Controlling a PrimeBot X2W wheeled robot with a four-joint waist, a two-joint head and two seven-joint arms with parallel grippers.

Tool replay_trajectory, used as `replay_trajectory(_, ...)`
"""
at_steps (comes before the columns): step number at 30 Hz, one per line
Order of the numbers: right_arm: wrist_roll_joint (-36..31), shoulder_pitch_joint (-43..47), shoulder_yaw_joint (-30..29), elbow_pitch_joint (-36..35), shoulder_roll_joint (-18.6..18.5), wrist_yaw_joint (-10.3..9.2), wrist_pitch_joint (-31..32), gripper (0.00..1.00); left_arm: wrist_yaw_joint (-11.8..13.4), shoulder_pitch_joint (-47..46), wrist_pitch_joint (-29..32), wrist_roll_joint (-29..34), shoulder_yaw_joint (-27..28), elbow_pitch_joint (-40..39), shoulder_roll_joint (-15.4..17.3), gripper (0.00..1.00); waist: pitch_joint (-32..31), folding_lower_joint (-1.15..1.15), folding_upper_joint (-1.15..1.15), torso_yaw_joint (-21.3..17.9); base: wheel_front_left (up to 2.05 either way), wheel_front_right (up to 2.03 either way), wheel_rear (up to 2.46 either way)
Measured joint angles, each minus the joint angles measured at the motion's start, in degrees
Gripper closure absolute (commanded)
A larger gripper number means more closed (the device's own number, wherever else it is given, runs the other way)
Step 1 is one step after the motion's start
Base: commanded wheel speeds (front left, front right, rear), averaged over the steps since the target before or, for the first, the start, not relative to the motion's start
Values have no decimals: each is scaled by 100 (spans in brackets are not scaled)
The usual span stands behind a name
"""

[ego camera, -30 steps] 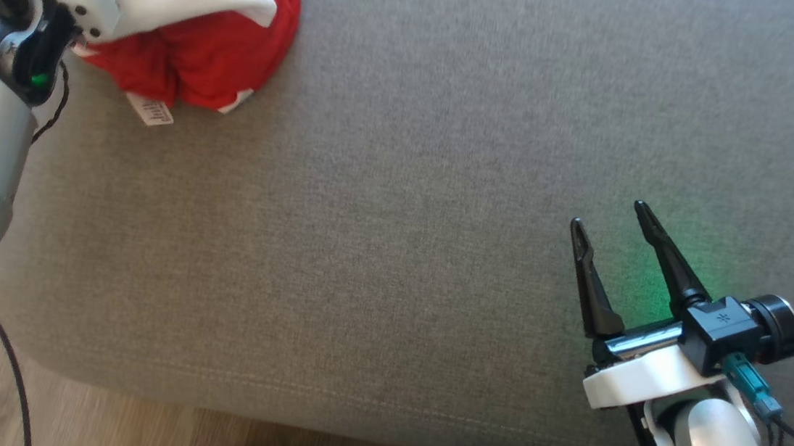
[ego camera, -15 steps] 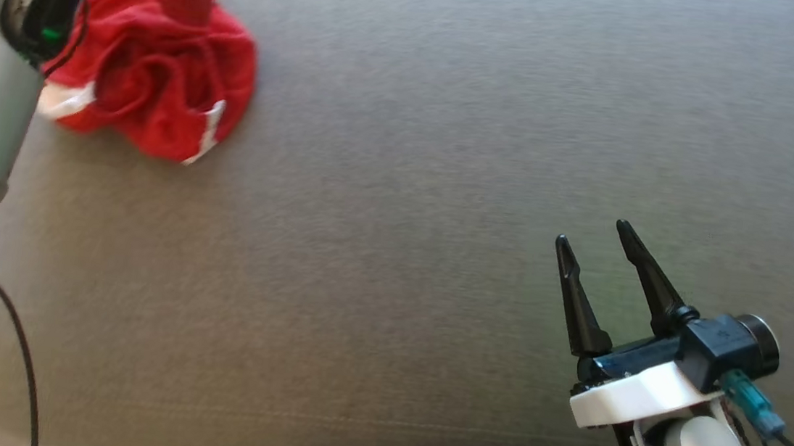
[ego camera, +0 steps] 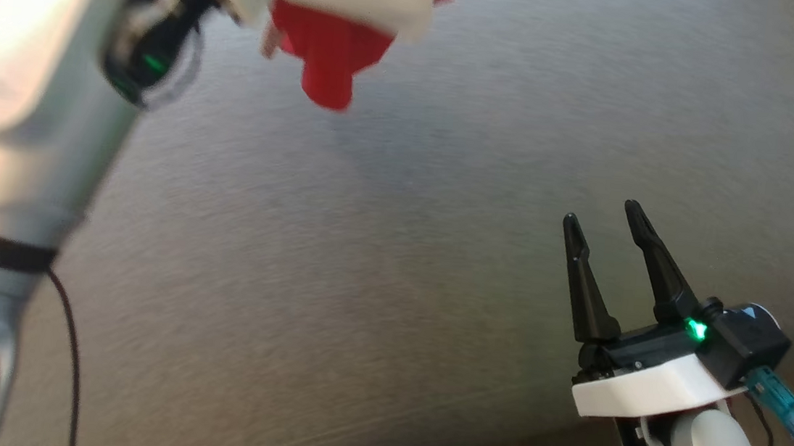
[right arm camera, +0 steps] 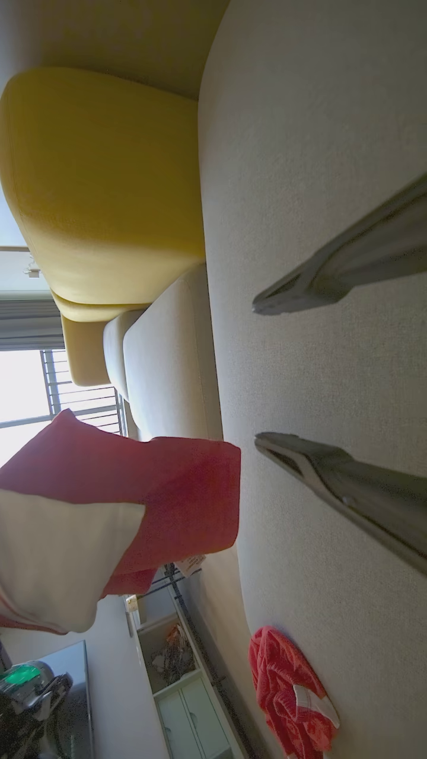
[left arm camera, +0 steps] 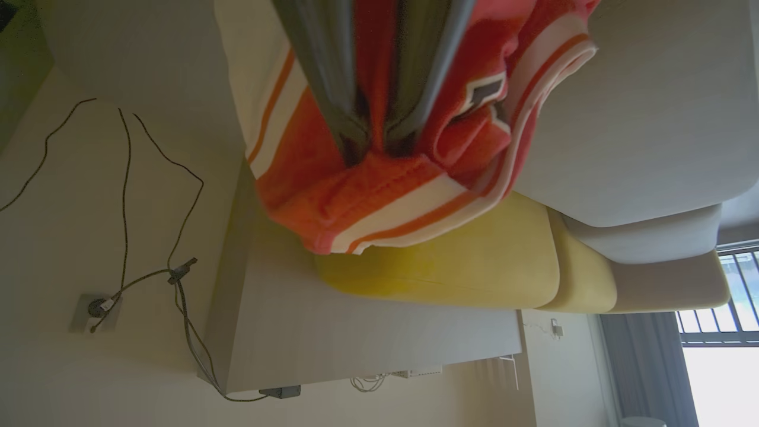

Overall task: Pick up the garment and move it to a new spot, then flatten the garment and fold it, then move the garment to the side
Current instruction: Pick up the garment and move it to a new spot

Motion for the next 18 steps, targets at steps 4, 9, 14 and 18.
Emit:
replay_trajectory(4, 119, -12, 67, -69, -2, 0, 0, 0, 21, 254, 156, -4, -200, 80, -141, 100, 39, 0, 0, -427, 0, 0, 0)
replay_trajectory(9, 264, -83, 129, -200, -1, 0, 0, 0, 48, 616, 339, -254, -346, 466, -419, 100, 197, 0, 0, -1048, 0, 0, 0)
replay_trajectory(14, 338, -102, 122, -318, -1, 0, 0, 0, 89, 841, 494, -33, -794, 1214, -520, 100, 506, 0, 0, -1361, 0, 0, 0)
replay_trajectory(18, 397, -104, 204, -333, 1, 0, 0, 0, 311, 1076, 60, 175, -898, 2020, -646, 0, 694, 0, 0, -1427, 0, 0, 0)
